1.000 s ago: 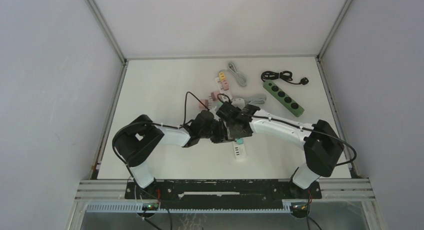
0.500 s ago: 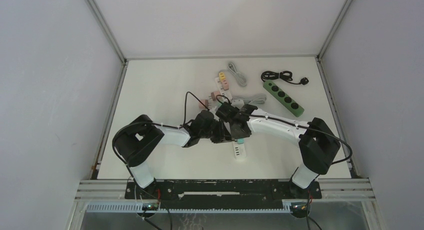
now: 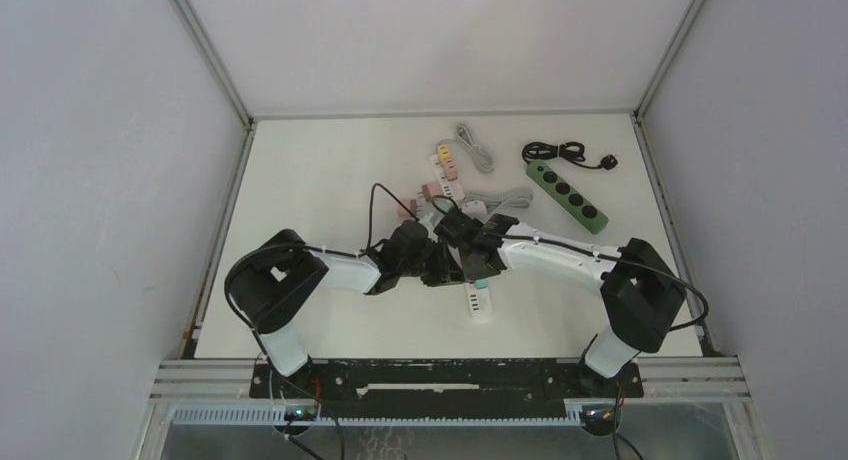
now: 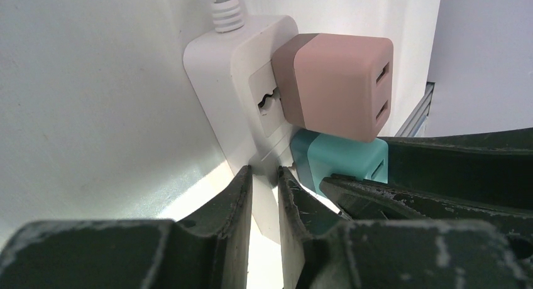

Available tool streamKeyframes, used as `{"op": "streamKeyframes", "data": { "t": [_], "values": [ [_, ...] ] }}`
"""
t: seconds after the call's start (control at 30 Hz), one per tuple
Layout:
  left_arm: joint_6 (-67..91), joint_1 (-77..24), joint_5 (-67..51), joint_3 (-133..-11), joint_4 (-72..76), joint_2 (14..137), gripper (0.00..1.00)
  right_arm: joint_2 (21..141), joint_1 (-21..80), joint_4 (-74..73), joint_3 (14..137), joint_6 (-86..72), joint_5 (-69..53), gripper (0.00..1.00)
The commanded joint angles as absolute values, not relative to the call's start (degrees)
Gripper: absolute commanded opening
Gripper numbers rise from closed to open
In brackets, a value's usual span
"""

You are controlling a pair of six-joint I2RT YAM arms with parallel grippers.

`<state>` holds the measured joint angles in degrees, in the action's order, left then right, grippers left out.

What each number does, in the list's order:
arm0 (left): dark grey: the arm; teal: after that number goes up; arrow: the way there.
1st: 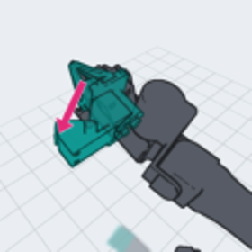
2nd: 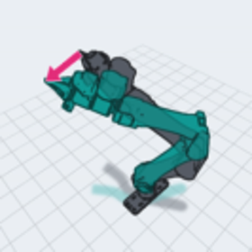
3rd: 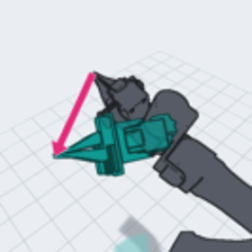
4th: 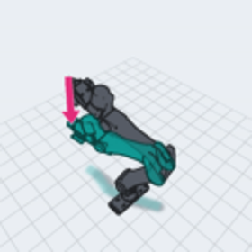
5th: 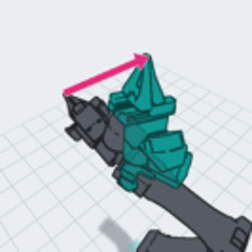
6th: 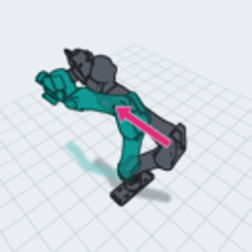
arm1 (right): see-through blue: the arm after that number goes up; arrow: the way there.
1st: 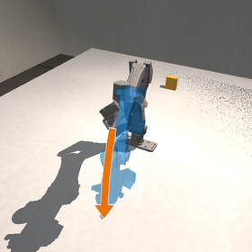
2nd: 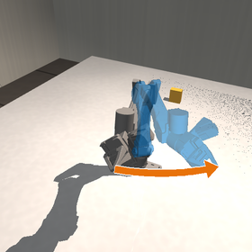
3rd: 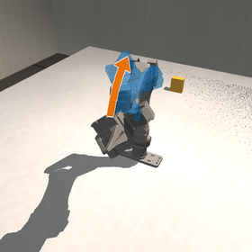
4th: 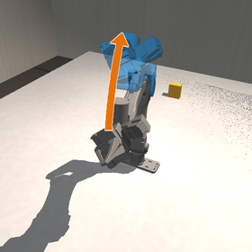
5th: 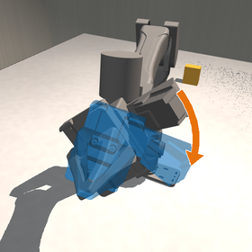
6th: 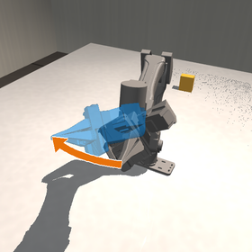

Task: Insert the plug
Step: Insert the plug into the socket.

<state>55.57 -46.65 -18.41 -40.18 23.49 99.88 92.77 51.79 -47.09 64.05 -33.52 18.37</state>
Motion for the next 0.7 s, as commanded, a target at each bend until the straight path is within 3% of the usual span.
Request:
{"op": "streamKeyframes", "data": {
  "t": [0.0,0.67],
  "values": [
    [55.7,-47.0,-18.4,-39.4,25.4,99.0,0.25,96.1,51.6,-45.2,58.7,-33.2,11.6,0.0],
    [55.7,-47.0,-17.7,-39.7,24.8,98.2,0.29,95.1,48.2,-40.1,55.5,-32.7,6.5,0.0]
  ]
}}
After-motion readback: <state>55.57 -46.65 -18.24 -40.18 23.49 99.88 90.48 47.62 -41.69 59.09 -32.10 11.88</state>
